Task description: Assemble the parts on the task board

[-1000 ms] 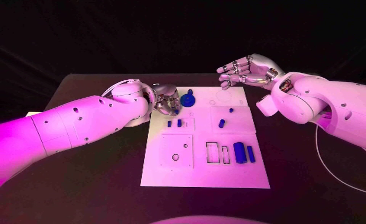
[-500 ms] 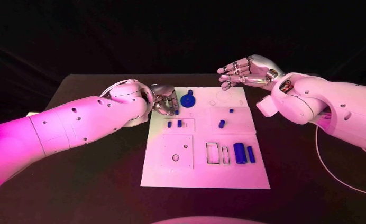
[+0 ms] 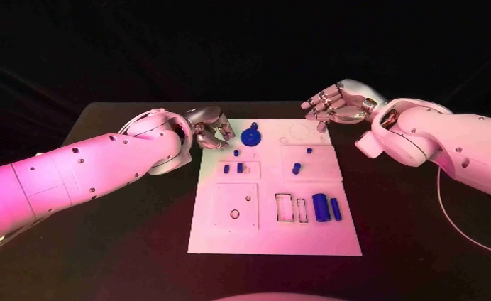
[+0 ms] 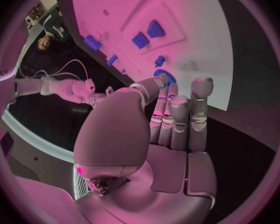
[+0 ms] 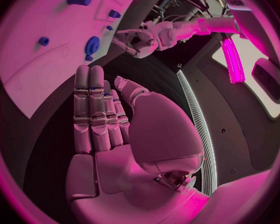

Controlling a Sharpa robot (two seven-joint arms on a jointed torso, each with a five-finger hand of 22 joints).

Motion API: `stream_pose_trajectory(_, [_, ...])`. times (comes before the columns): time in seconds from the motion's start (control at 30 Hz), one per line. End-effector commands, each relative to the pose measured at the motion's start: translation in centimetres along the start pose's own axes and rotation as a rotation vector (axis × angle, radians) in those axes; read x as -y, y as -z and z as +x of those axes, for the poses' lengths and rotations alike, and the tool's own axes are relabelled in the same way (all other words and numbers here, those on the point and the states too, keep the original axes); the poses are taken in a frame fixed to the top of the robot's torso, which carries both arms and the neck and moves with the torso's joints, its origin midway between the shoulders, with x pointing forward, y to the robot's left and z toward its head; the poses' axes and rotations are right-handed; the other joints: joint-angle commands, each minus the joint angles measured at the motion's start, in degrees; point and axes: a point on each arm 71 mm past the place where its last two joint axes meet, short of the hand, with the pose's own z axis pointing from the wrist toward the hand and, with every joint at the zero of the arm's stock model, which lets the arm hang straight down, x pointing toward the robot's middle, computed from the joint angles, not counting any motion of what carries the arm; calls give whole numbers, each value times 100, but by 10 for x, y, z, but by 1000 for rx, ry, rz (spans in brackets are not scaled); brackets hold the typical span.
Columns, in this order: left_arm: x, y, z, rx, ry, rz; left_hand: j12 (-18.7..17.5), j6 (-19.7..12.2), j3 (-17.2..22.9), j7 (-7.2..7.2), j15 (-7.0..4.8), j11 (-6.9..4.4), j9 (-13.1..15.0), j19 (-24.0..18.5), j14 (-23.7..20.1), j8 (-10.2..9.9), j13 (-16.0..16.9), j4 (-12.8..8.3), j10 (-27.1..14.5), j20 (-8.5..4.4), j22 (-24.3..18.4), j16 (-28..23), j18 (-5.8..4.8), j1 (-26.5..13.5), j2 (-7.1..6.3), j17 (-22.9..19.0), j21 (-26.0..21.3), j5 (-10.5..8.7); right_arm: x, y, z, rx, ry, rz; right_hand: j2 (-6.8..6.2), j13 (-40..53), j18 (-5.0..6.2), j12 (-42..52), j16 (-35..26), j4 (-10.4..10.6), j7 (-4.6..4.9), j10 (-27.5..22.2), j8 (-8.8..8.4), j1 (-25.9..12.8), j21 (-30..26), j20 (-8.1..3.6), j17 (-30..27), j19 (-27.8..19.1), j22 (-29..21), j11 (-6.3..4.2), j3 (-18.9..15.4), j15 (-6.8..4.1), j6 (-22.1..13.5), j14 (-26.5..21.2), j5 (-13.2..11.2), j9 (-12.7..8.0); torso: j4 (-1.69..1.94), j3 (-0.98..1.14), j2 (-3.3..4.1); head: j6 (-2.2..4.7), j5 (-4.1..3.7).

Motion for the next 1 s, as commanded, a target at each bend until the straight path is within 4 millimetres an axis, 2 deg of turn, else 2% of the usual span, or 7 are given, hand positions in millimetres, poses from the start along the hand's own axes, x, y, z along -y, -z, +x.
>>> stream_pose_trajectory(0.03, [0,7,-13,179,469,56,43,-7,63,42,6,19,1,-150,-140,33,-8,25,-63,11,-167,-200,144,-58,81,-291,-382,3,5,2,5,-65,411,76,-36,-10,30,-18,764,-42,-46,31,17,-35,391,-103,401,155,252,-40,-28,-98,97,320,-49,0,-3,9,3,35,-8])
stream_pose_trajectory(0.13, [-7,15,-7,218,701,34,117,4,65,36,10,7,6,-229,-254,55,8,79,-27,18,-259,-355,169,-111,171,-545,-577,13,5,3,10,-83,551,96,-54,-11,24,-65,1677,-83,-93,11,-20,-51,818,-145,926,168,552,-97,49,-131,124,308,4,-8,-7,8,-5,56,-76])
stream_pose_trajectory(0.23, [-14,22,-1,252,919,10,208,0,-23,22,8,-10,9,-285,-309,77,28,124,-2,20,-338,-412,188,-195,176,-648,-730,5,4,4,16,-107,677,115,-86,-8,-115,-86,2608,-76,-156,5,-16,-116,1842,-144,1589,387,1678,-141,153,-141,185,273,10,-2,11,5,-7,82,-142])
stream_pose_trajectory(0.37, [-20,29,3,298,1099,14,362,-63,-153,5,6,-26,3,-433,-466,99,79,101,1,23,-483,-498,224,-211,196,-814,-1048,13,2,5,28,-146,836,127,-113,-14,-232,-70,3453,-15,-230,56,5,-195,2637,-120,2366,471,2609,-158,245,-141,331,233,-137,7,21,-14,-13,154,-248])
stream_pose_trajectory(0.5, [-22,33,3,332,1172,31,549,-104,-338,-17,-3,-46,2,-464,-528,149,153,87,-42,19,-529,-459,227,-237,243,-830,-1126,16,0,5,37,-164,920,122,-159,-25,-249,-113,3685,40,-263,-21,-24,-204,2879,-118,2560,409,2873,-181,328,-142,346,177,-223,-2,16,-29,-13,176,-308])
stream_pose_trajectory(0.6, [-23,35,3,356,1196,33,683,-92,-402,-26,-13,-57,9,-444,-540,207,207,63,-72,11,-537,-418,224,-206,317,-823,-1126,36,-2,5,41,-162,942,105,-204,-34,-265,-183,3843,93,-279,-162,-64,-244,3011,-113,2715,402,3028,-180,348,-135,250,169,-318,-20,19,-20,-8,172,-365])
stream_pose_trajectory(1.0, [-18,38,5,361,1237,48,791,-107,-468,-24,-11,-59,9,-444,-562,250,248,52,-136,8,-559,-400,225,-214,340,-848,-1166,40,-7,-1,60,-194,926,43,-225,-26,-315,-208,4458,183,-289,-283,-44,-183,3432,-121,3331,459,3509,-172,481,-173,160,184,-400,-8,12,-18,5,137,-379])
